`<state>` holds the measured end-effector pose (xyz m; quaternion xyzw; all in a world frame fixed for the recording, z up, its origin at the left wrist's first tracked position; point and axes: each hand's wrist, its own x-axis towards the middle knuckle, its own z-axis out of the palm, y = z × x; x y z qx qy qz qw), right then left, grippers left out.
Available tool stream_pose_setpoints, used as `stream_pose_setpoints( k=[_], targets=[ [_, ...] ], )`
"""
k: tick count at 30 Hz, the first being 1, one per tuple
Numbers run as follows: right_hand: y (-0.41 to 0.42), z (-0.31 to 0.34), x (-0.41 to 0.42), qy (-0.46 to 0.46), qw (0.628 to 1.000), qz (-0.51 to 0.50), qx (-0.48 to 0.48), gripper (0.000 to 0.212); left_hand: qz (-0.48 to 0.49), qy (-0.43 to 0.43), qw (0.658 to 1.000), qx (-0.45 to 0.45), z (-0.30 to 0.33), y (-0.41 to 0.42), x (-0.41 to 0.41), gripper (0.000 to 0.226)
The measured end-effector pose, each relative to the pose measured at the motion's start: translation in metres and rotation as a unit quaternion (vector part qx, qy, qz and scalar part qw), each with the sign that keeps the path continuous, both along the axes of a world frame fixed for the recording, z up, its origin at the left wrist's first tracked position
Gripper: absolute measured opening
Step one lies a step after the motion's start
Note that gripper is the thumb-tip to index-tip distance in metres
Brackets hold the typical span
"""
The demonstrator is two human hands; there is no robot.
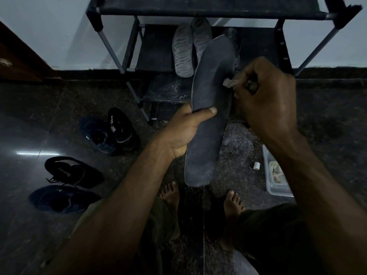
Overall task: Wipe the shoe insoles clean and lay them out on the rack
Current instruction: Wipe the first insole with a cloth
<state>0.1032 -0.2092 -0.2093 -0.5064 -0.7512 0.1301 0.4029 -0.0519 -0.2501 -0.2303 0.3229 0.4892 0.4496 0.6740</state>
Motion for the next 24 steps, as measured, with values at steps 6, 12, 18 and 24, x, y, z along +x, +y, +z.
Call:
stream_pose_setpoints(
  k=[6, 12, 18, 24],
  targets=[
    [-0.002, 0.010, 0.004, -0.044, 0.995, 0.073, -0.055, 0.015, 0.002, 0.004, 1.000, 0.005, -0.003, 0.001, -0.004, 0.018],
    [-0.002, 0.013, 0.006, -0.047, 0.996, 0.058, -0.037, 0.015, -0.005, -0.010, 1.000, 0.004, -0.002, 0.000, 0.000, 0.019],
    [0.002, 0.006, 0.008, 0.008, 1.000, 0.010, 0.007, 0.007, -0.015, -0.019, 1.000, 0.001, -0.003, 0.000, -0.002, 0.016],
    [-0.009, 0.011, -0.011, 0.000, 0.988, 0.149, -0.034, 0.010, -0.020, -0.046, 0.998, 0.033, -0.004, 0.001, -0.003, 0.030]
  ],
)
